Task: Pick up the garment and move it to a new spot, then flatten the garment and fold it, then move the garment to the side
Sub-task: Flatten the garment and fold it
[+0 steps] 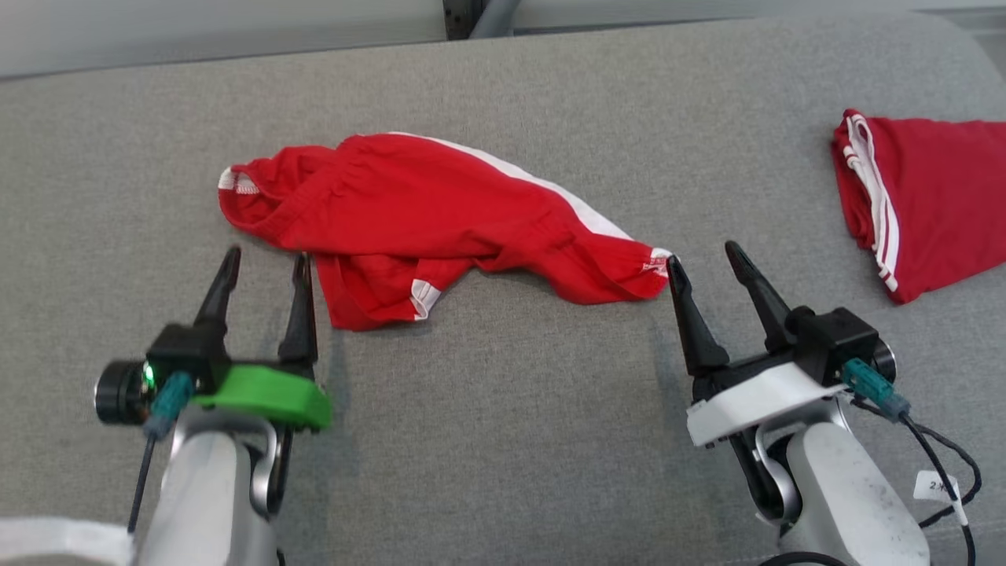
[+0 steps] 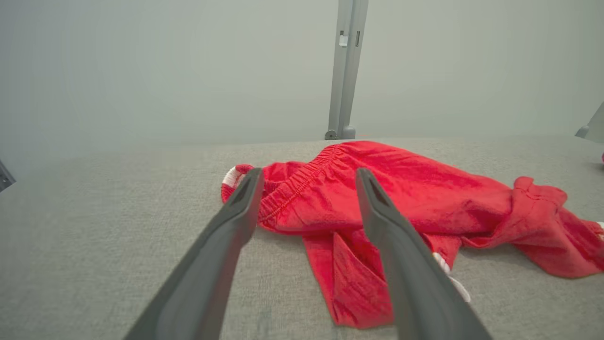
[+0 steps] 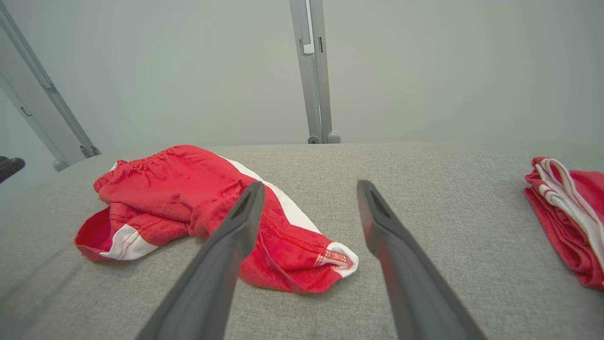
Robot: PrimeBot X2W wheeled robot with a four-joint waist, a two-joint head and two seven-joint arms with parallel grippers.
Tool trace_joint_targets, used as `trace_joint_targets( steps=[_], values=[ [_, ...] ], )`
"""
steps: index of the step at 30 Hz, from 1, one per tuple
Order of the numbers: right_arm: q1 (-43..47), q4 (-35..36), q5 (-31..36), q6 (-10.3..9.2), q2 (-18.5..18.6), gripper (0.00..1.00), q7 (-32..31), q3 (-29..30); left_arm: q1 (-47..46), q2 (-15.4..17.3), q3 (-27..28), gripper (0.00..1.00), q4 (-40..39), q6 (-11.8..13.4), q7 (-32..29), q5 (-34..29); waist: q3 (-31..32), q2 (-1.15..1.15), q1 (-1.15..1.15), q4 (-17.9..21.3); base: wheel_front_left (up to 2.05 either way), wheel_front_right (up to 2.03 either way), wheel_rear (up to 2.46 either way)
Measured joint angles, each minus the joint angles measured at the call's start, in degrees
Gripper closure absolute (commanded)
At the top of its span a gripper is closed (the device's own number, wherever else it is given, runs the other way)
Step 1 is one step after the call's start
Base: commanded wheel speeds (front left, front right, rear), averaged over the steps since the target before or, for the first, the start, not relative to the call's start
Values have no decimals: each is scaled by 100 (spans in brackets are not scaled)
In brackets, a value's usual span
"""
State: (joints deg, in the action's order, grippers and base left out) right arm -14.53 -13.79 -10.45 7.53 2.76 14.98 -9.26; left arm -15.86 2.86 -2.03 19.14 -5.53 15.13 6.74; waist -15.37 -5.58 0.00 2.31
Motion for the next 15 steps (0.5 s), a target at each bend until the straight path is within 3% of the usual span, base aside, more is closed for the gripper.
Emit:
trace_joint_targets(
  steps=[9,15],
  values=[
    [-413,52,-34,0,-1,0,0,-127,-2196,325,-455,0,1474,-181,0,134,-881,0,1,80,0,0,0],
    [-469,49,-101,0,2,0,-1,-127,-3069,693,-1321,0,2613,-187,-104,948,-1207,1,1,305,0,0,0]
  ],
)
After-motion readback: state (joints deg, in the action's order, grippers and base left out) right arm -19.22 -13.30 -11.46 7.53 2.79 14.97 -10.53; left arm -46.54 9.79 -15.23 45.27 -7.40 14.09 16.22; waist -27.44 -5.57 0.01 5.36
